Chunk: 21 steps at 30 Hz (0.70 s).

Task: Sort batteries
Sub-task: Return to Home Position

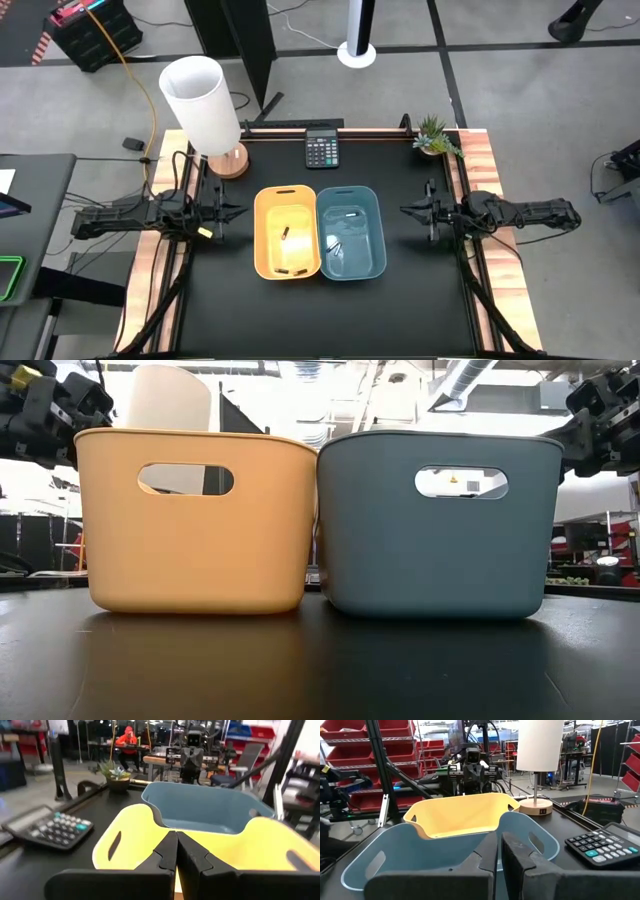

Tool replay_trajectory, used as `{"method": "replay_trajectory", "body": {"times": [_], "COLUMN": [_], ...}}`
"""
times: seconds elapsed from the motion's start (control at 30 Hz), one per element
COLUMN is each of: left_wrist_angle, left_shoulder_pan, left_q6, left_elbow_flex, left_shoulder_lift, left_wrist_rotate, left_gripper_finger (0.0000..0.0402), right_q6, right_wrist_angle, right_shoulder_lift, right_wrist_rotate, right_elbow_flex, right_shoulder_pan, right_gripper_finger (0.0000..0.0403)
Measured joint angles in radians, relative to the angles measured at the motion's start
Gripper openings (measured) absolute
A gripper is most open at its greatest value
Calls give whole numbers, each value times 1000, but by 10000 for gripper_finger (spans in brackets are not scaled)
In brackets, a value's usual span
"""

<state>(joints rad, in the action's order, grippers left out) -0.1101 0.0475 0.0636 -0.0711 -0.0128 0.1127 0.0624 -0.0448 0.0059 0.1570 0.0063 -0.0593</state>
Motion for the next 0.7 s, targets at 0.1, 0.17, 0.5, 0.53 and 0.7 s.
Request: {"method": "replay_trajectory", "body": {"times": [0.1, 0.17, 0.5, 0.53, 0.7], "left_wrist_angle": [2, 4, 5, 5, 4], "left_shoulder_pan": [0, 0, 0, 0, 0], "left_q6": [85, 111, 117, 117, 117], "left_elbow_flex": [1, 1, 3, 3, 4], "left_shoulder_lift": [0, 0, 0, 0, 0], "left_wrist_rotate": [0, 1, 3, 3, 3], "left_gripper_finger": [0, 0, 0, 0, 0], "right_q6": [0, 0, -2, -2, -2], "right_wrist_angle": [0, 0, 0, 0, 0], "right_shoulder_lift": [0, 0, 0, 0, 0], "right_wrist_rotate": [0, 0, 0, 0, 0], "right_elbow_flex": [0, 0, 0, 0, 0], "right_shoulder_pan": [0, 0, 0, 0, 0], "right_gripper_finger": [42, 42, 42, 42, 42]}}
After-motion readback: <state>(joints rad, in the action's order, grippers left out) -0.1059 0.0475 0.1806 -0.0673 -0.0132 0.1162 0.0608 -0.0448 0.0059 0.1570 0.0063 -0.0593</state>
